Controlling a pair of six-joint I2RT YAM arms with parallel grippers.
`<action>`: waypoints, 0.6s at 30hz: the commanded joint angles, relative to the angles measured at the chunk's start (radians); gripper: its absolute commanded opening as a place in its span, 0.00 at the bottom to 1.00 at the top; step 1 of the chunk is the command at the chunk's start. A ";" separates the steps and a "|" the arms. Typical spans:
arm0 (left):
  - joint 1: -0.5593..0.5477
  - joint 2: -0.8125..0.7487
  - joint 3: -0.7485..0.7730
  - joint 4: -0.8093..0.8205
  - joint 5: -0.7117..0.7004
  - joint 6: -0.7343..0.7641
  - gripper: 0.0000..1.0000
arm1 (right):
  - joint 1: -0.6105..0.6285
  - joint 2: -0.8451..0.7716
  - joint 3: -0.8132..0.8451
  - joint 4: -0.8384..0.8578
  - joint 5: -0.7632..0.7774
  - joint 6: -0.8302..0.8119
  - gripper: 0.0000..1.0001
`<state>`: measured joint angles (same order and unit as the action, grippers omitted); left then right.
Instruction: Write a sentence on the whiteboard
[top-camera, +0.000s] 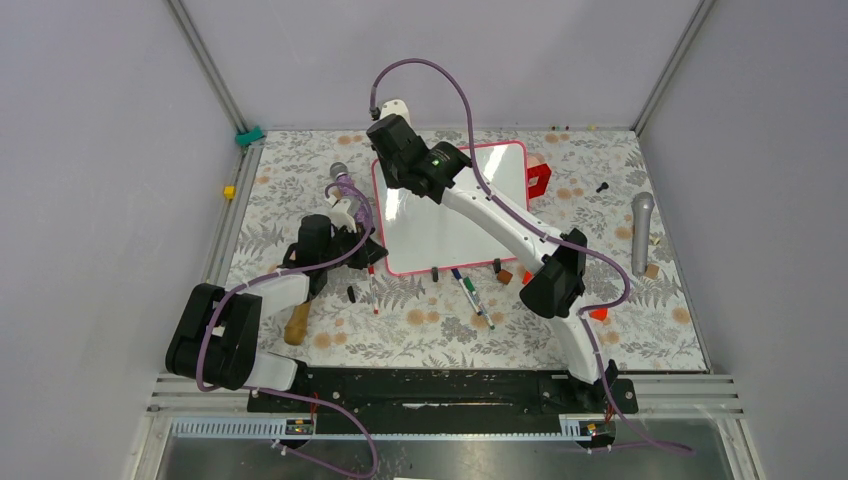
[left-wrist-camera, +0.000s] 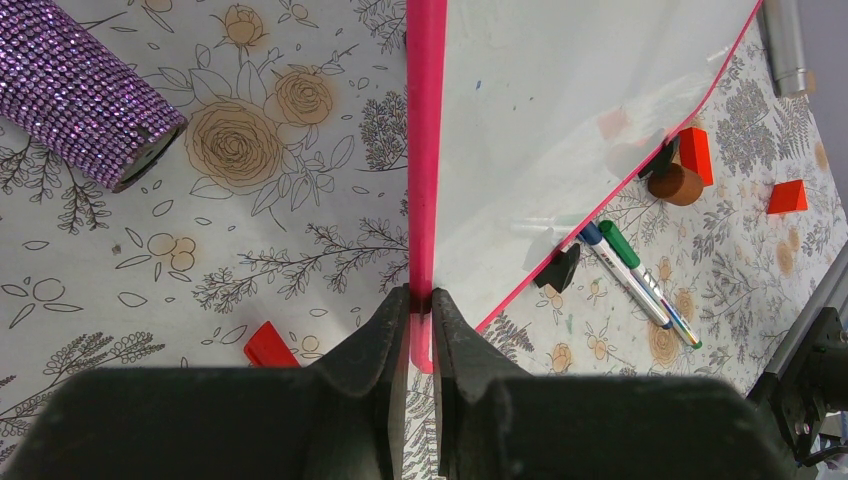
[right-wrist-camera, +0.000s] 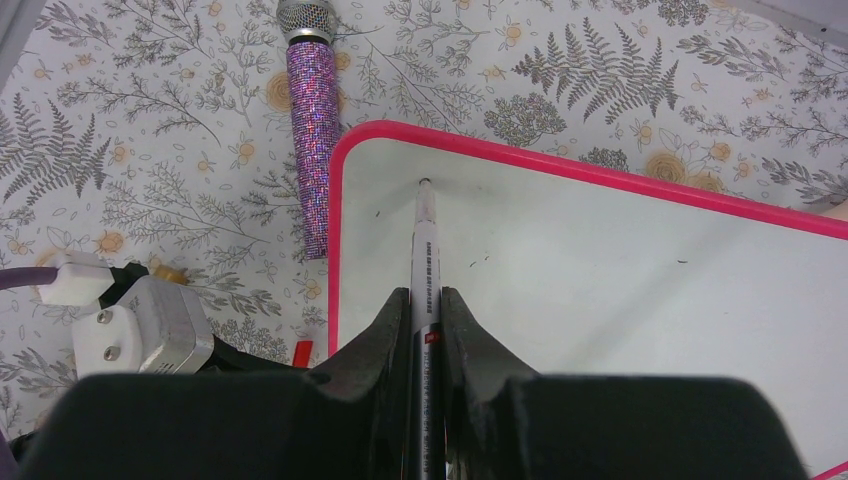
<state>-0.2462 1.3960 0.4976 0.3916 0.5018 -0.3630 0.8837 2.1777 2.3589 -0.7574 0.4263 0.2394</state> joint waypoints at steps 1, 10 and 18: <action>-0.002 -0.008 0.023 0.051 0.040 0.003 0.08 | 0.011 0.012 0.051 0.011 0.022 -0.015 0.00; -0.002 -0.009 0.022 0.052 0.040 0.004 0.08 | 0.011 0.026 0.065 0.012 -0.013 -0.025 0.00; -0.001 -0.009 0.022 0.052 0.042 0.005 0.08 | 0.011 0.028 0.068 0.009 -0.058 -0.036 0.00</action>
<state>-0.2462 1.3960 0.4976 0.3916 0.5022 -0.3626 0.8837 2.1944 2.3817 -0.7578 0.3988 0.2226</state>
